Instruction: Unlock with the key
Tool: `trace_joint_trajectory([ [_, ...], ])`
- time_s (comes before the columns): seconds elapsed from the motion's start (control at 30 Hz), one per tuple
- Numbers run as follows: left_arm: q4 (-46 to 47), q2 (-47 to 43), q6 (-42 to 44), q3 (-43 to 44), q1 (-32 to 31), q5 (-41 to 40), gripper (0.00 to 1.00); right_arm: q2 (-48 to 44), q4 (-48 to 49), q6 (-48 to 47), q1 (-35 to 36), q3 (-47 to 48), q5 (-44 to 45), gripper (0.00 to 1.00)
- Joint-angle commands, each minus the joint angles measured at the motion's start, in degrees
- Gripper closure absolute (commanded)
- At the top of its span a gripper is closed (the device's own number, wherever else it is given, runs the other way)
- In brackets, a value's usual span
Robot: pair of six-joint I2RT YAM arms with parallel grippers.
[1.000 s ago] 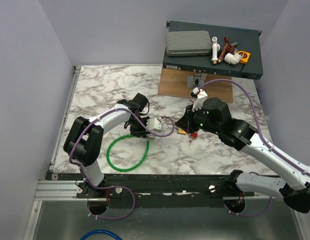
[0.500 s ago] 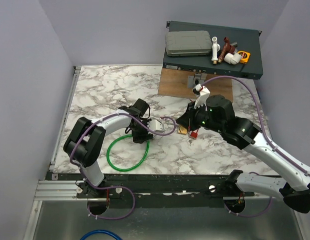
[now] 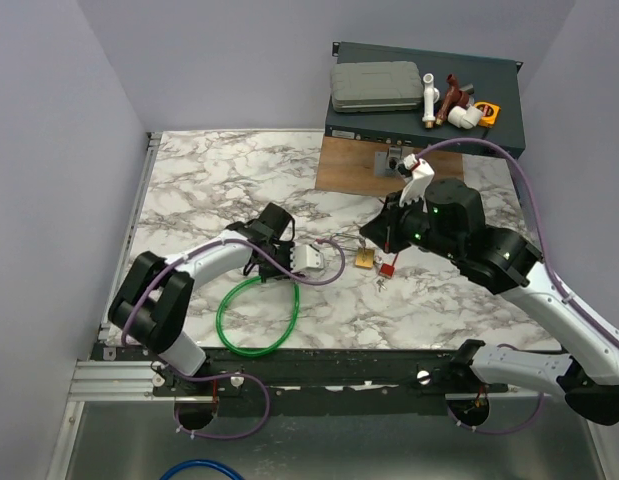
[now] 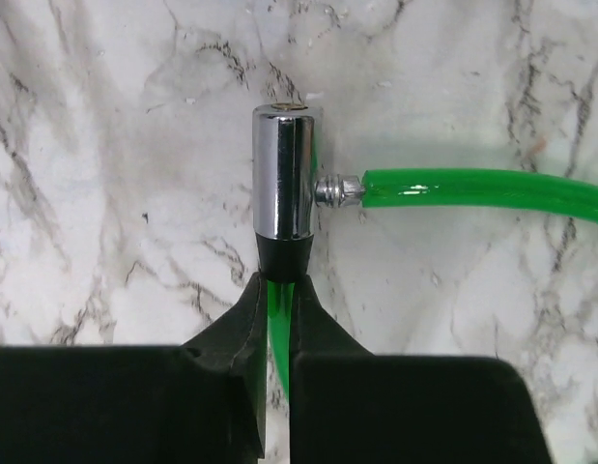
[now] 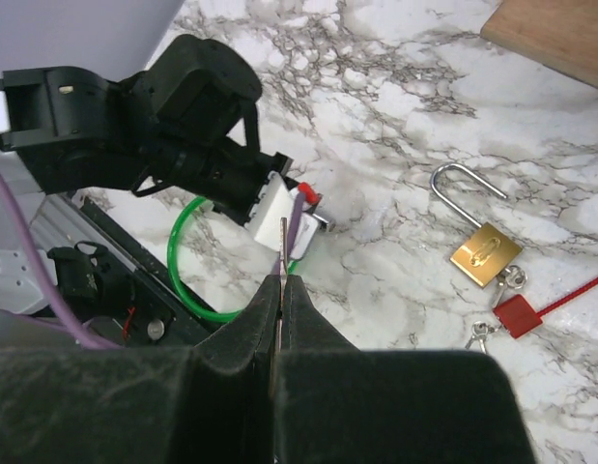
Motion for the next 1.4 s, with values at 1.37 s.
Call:
trace_joint_trajectory([
  [1.37,-14.1,-47.4,10.6,9.4,-13.1,1.8,1.00,5.4,0.3,-7.5,0.5,2.2,-41.2,0.99],
])
